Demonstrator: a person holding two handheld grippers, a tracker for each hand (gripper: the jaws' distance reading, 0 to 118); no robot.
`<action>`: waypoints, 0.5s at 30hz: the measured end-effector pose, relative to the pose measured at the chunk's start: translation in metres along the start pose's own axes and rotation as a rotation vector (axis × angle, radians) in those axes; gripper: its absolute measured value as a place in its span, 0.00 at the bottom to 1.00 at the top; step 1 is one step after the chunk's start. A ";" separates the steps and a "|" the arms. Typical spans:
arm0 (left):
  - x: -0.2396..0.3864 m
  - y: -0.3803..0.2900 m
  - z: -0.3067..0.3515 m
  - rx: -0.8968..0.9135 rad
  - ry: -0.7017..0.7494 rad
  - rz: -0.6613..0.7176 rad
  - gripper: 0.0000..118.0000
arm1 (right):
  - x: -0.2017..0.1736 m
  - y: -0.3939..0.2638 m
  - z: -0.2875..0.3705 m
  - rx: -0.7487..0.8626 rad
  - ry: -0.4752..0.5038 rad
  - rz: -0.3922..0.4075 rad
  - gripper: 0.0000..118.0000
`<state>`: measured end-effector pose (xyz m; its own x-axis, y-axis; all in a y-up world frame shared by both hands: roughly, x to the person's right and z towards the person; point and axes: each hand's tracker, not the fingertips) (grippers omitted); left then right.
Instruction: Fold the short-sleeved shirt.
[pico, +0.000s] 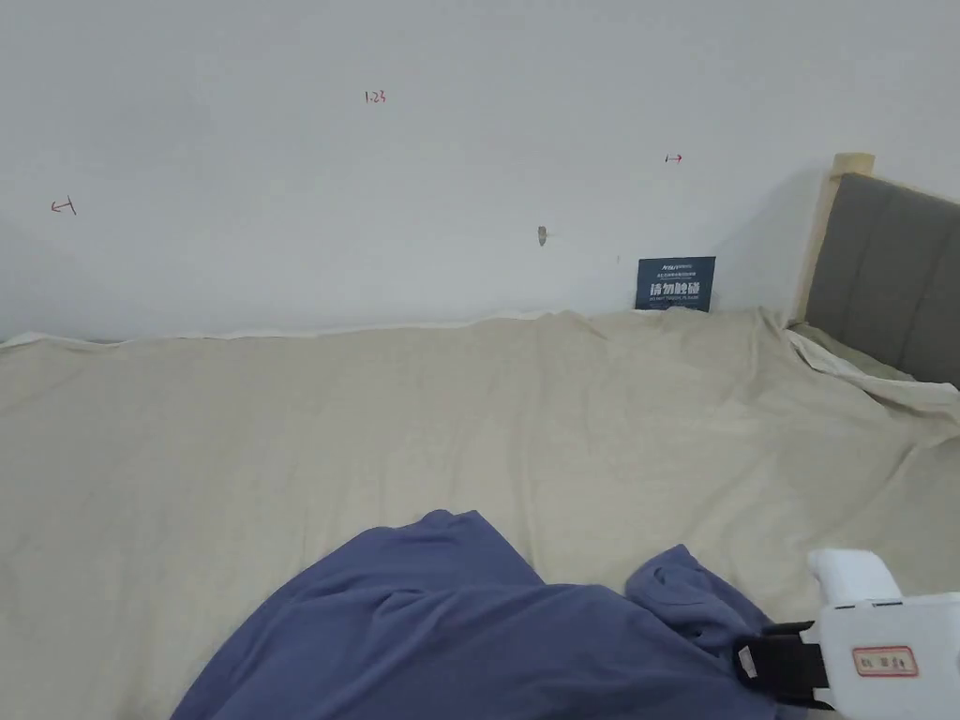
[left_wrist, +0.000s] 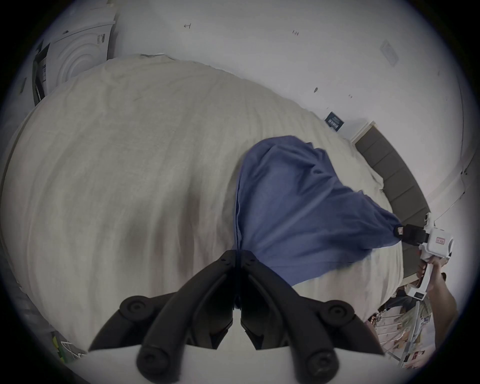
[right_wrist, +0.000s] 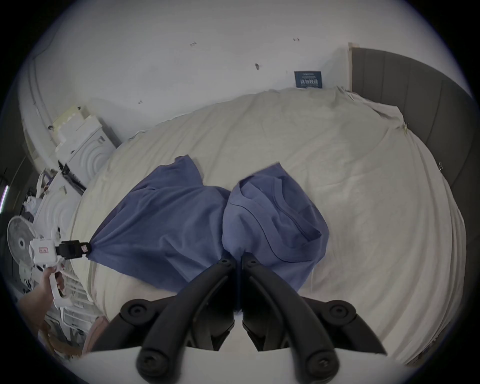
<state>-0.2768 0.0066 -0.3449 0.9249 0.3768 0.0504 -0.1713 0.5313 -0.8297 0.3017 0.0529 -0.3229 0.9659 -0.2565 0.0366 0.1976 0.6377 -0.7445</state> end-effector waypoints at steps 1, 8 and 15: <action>0.001 -0.005 0.010 0.000 -0.007 -0.003 0.03 | -0.002 -0.006 0.007 0.000 0.003 0.010 0.02; -0.001 -0.042 0.032 -0.117 0.021 -0.077 0.03 | -0.009 -0.047 0.035 -0.091 0.008 -0.011 0.02; -0.010 -0.051 0.000 -0.132 0.079 -0.013 0.06 | 0.001 -0.065 -0.001 -0.113 -0.062 -0.098 0.03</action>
<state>-0.2776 -0.0245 -0.3026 0.9514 0.3071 0.0224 -0.1176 0.4297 -0.8953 0.2900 0.0103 -0.2756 0.9521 -0.2659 0.1508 0.2743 0.5252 -0.8055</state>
